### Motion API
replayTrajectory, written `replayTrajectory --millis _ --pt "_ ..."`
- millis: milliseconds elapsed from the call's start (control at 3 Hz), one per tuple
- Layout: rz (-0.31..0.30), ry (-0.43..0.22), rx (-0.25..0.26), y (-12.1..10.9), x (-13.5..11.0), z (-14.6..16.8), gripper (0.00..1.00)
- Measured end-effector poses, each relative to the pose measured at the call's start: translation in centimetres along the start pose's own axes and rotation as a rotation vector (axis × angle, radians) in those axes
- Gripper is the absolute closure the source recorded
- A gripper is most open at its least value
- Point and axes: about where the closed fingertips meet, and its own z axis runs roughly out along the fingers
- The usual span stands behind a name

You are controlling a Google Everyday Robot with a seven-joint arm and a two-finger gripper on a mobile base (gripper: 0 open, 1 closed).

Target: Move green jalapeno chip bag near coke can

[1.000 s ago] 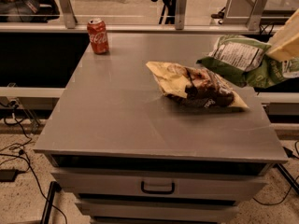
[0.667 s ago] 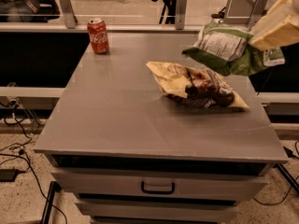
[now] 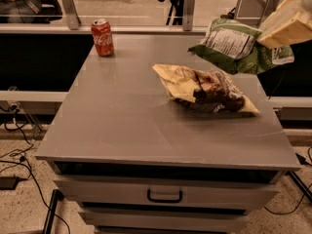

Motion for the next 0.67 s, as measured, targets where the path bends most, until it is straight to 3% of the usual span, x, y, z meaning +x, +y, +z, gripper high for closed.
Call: replayTrajectory --millis 333,667 --pt "0.009 0.013 0.076 -2.0 0.7 1.1 1.00" --pt "-0.072 0.022 0.179 -6.4 -0.4 3.1 1.00"
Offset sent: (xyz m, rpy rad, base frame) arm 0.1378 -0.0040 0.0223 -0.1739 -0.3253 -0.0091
